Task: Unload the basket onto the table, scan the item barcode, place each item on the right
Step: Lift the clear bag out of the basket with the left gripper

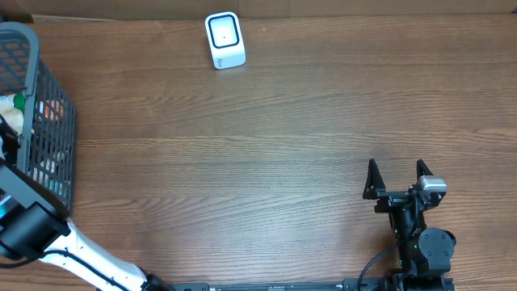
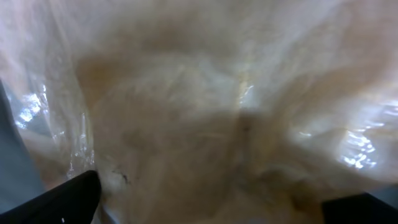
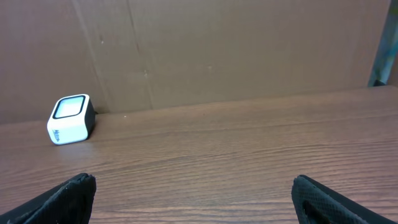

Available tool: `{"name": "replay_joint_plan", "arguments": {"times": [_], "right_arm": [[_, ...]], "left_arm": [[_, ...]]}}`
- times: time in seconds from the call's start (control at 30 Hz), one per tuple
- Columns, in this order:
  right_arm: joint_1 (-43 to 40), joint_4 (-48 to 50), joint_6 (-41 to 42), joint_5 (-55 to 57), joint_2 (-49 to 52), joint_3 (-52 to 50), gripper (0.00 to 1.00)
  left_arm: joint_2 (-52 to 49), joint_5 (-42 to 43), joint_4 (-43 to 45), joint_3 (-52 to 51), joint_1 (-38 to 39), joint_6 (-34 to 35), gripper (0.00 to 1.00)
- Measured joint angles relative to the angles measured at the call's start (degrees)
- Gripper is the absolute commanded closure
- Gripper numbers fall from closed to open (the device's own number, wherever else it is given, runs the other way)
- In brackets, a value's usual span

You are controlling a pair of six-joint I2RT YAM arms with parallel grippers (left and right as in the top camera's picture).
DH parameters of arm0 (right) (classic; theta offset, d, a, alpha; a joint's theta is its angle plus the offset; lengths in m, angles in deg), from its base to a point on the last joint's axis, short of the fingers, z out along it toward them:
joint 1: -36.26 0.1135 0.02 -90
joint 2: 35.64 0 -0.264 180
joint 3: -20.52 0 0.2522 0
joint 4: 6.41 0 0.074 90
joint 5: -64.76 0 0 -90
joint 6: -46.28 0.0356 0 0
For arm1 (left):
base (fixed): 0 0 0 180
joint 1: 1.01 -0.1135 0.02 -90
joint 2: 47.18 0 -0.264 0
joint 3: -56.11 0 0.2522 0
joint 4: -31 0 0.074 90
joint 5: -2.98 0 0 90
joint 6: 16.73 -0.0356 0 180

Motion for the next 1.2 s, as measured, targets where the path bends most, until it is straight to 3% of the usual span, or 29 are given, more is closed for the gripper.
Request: {"name": "replay_joint_plan", "arguments": {"times": [0.07, 0.13, 0.23, 0.4, 0.6, 0.77, 0.87, 1.2], "right_arm": [[0.0, -0.02, 0.02, 0.0, 0.0, 0.0, 0.0], [0.0, -0.02, 0.0, 0.0, 0.0, 0.0, 0.01], [0.0, -0.02, 0.0, 0.0, 0.0, 0.0, 0.0], [0.0, -0.02, 0.0, 0.0, 0.0, 0.0, 0.0], [0.0, -0.02, 0.0, -0.02, 0.0, 0.0, 0.0], [0.0, -0.02, 0.0, 0.0, 0.0, 0.0, 0.0], [-0.02, -0.02, 0.02, -0.02, 0.0, 0.0, 0.0], [0.0, -0.02, 0.02, 0.0, 0.0, 0.0, 0.0]], "left_arm": [[0.72, -0.22, 1.4, -1.4, -0.11, 0.28, 0.36], [1.49, -0.44, 3.02, -2.95, -0.11, 0.59, 0.68], [2.69, -2.47, 4.02, -3.74, -0.09, 0.42, 0.85], [3.32, -3.56, 4.13, -3.8, -0.09, 0.33, 0.95], [2.78, -3.61, 1.7, -2.16, -0.09, 0.33, 0.96], [0.13, -2.99, -7.52, 4.87, -0.09, 0.35, 0.96], [-1.53, -1.09, -13.94, 13.27, -0.11, 0.37, 0.96], [-2.25, 9.46, -31.95, 54.66, 0.37, 0.59, 0.96]]}}
